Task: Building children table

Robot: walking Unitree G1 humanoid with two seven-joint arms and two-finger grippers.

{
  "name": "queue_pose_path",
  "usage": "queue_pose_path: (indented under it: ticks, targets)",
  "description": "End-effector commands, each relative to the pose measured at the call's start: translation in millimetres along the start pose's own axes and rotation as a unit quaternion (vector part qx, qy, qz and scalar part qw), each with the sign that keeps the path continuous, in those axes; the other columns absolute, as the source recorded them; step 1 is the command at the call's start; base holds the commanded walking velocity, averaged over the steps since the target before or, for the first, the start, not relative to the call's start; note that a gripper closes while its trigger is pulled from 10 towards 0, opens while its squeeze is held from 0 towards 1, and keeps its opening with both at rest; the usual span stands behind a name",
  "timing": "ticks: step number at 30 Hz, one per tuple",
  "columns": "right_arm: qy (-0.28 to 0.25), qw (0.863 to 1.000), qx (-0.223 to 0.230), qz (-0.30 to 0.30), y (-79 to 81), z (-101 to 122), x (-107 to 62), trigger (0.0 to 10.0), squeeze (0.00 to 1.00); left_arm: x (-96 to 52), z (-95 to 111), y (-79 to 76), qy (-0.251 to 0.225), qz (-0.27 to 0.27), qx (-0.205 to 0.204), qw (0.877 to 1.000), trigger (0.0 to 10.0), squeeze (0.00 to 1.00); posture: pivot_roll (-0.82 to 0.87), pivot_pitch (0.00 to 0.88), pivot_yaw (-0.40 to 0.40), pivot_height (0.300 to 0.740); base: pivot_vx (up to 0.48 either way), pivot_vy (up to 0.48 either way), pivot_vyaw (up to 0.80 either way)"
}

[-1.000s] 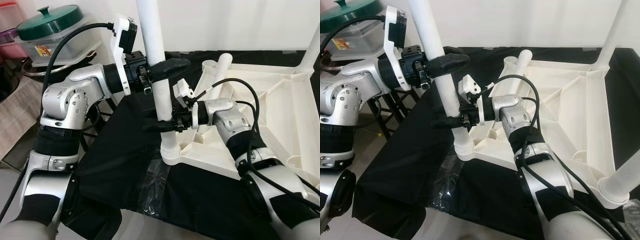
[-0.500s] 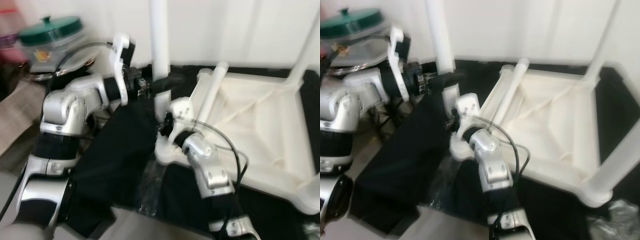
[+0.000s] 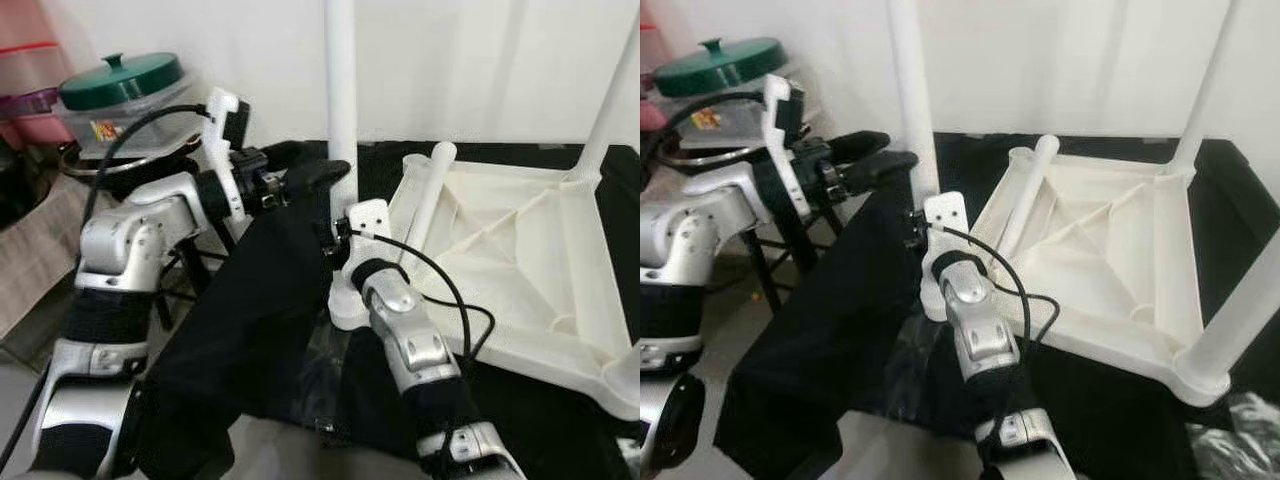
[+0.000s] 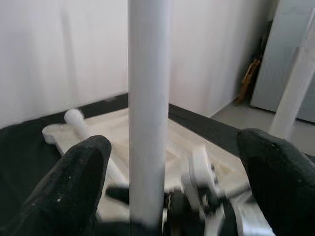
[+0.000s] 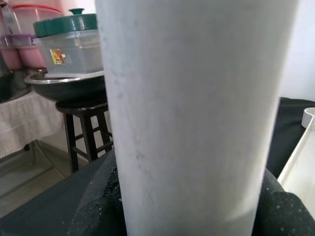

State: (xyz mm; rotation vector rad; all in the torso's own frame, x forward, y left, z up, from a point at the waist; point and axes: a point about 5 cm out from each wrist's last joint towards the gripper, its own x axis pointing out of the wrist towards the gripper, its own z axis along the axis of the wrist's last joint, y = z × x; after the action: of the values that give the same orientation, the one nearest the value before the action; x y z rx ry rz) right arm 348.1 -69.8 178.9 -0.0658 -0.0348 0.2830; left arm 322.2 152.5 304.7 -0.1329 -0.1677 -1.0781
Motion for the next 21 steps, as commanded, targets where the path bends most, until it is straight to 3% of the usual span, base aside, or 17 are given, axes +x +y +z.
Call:
queue_pose_path:
  ticks: [1,2,5,6,7,8,12,13,15,16,17,18,20,21]
  targets:
    - [0.077,0.997,0.004,-0.011,-3.2,-33,-6.5,10.0,0.47,-7.6,3,-1.1,0.001,-0.004,-0.003,1.000,10.0,0.00,-0.02,0.016,0.100,0.740,0.000,0.000,0.00]
    - [0.065,0.998,0.011,-0.007,-5.3,-30,-4.2,10.0,1.00,-11.7,4,-3.0,0.003,-0.009,-0.002,1.000,10.0,0.00,-0.02,0.015,0.100,0.740,0.000,0.000,0.00]
    - [0.016,0.999,0.031,0.040,-12.0,-12,6.6,10.0,1.00,-32.4,4,-10.4,0.017,-0.020,0.005,1.000,10.0,0.00,-0.01,0.006,0.098,0.740,0.000,0.000,0.00]
    - [0.016,0.999,0.031,0.040,-12.0,-12,6.6,10.0,1.00,-32.4,4,-10.4,0.017,-0.020,0.005,1.000,10.0,0.00,-0.01,0.006,0.098,0.740,0.000,0.000,0.00]
    - [-0.006,0.996,0.040,0.080,-12.6,-3,10.5,10.0,1.00,-43.4,3,-12.0,0.024,-0.014,0.004,1.000,10.0,0.00,0.00,0.008,0.099,0.740,0.000,0.000,0.00]
    - [-0.006,0.996,0.040,0.080,-12.6,-3,10.5,10.0,1.00,-43.4,3,-12.0,0.024,-0.014,0.004,1.000,10.0,0.00,0.00,0.008,0.099,0.740,0.000,0.000,0.00]
    - [-0.040,0.988,0.020,0.145,-16.7,15,13.9,10.0,1.00,-67.0,-7,-12.4,0.042,0.026,0.004,0.999,10.0,0.00,0.01,0.006,0.095,0.740,0.000,0.000,0.00]
    - [-0.044,0.985,0.022,0.164,-18.2,19,14.6,10.0,0.51,-73.4,-11,-12.6,0.046,0.040,0.001,0.998,10.0,0.00,0.01,0.009,0.094,0.740,0.000,0.000,0.00]
    - [-0.044,0.985,0.022,0.164,-18.2,19,14.6,10.0,0.51,-73.4,-11,-12.6,0.046,0.040,0.001,0.998,10.0,0.00,0.01,0.009,0.094,0.740,0.000,0.000,0.00]
    - [-0.048,0.983,0.015,0.176,-21.3,23,15.1,10.0,0.00,-80.9,-18,-14.8,0.052,0.054,-0.003,0.997,10.0,0.00,0.02,0.011,0.090,0.740,0.000,0.000,0.00]
    - [-0.049,0.981,0.013,0.186,-23.8,26,15.3,10.0,0.00,-86.8,-24,-17.4,0.058,0.065,-0.008,0.996,10.0,0.00,0.02,0.013,0.089,0.740,0.000,0.000,0.00]
    - [-0.057,0.971,0.007,0.232,-27.9,32,15.1,10.0,0.00,-98.0,-40,-26.3,0.064,0.089,-0.030,0.993,10.0,0.00,0.03,0.015,0.084,0.740,0.000,0.000,0.00]
    - [-0.059,0.968,0.007,0.244,-28.7,33,15.2,10.0,0.00,-100.2,-43,-28.7,0.065,0.094,-0.036,0.993,10.0,0.00,0.03,0.015,0.084,0.740,0.000,0.000,0.00]
    - [-0.059,0.956,0.004,0.288,-28.8,36,14.5,10.0,0.00,-103.7,-56,-36.2,0.071,0.105,-0.051,0.991,10.0,0.00,0.04,0.019,0.079,0.740,0.000,0.000,0.00]
